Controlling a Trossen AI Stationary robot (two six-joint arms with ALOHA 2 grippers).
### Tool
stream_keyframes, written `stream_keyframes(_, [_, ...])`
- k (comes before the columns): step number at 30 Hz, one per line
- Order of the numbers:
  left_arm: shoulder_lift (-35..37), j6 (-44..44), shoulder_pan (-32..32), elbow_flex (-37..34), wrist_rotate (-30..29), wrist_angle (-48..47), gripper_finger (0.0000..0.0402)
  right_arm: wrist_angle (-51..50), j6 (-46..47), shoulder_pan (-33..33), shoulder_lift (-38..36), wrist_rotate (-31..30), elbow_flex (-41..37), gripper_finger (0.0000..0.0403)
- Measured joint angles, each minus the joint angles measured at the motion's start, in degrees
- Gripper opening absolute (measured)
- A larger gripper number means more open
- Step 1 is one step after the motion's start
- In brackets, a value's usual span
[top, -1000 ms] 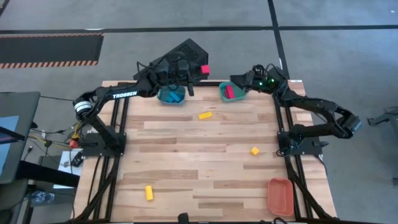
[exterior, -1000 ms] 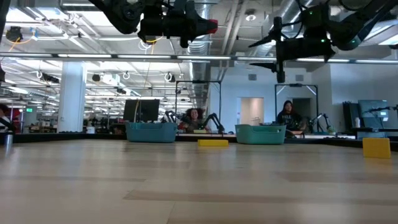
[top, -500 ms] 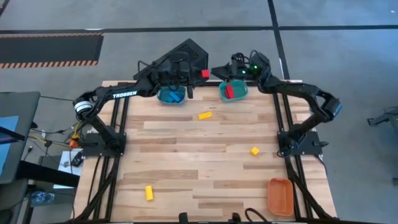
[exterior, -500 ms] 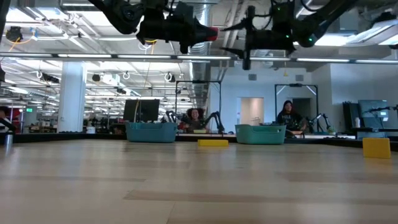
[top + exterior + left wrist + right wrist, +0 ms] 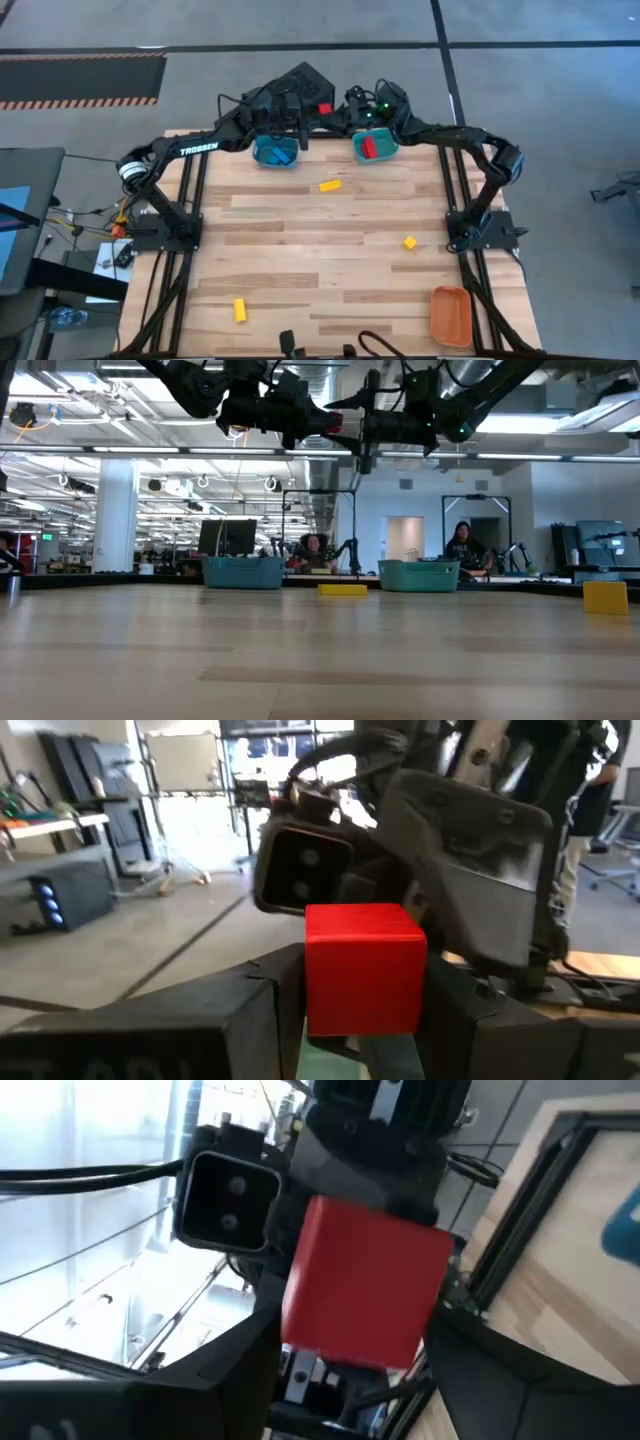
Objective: Sort & place blocks by color
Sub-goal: Put the red block into the green bin
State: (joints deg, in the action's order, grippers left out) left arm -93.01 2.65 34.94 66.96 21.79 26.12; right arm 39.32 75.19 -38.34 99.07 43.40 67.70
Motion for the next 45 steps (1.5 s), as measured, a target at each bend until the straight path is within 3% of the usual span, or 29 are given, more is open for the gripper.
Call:
stream_keyframes(8, [0.00,3.95,3.24,0.01,6.17,1.04,0.0117,0.32,-0.07,-1.51,0.53,-1.01,2.96,0.0256])
stream_keyframes(17, [0.06,6.71,4.94,0.08,9.06,1.58,0.0117,-1.30,-0.14,-2.71,3.05,1.16,6.59,0.0192])
stream_keyframes(19, [0.04,6.38,5.13,0.04,7.72,1.60,0.0117,-0.93,0.72,-2.87,4.28,1.52,7.43,0.0169])
stream_keyframes(23, [-0.05,2.58,4.90,0.00,-1.11,1.68,0.0128,-0.79,1.48,-4.46,5.20,0.33,8.22,0.0122])
stream_keyframes(30, [0.02,-5.65,5.54,0.02,-7.13,0.09,0.0232,-2.75,-4.40,-10.16,2.26,-8.84,5.97,0.0120])
stream_keyframes(35, [-0.85,-7.59,5.93,0.02,-9.89,-5.54,0.0292,-21.11,-18.29,-12.34,-0.33,-12.32,5.94,0.0120])
stream_keyframes(40, [-0.85,-10.87,6.76,0.02,-13.54,-12.64,0.0305,-47.77,-37.48,-12.07,-2.15,-26.88,5.92,0.0120])
stream_keyframes(45, [-0.85,-13.81,7.66,0.02,-15.67,-13.20,0.0306,-64.54,-47.67,-10.06,-2.75,-37.60,5.92,0.0120])
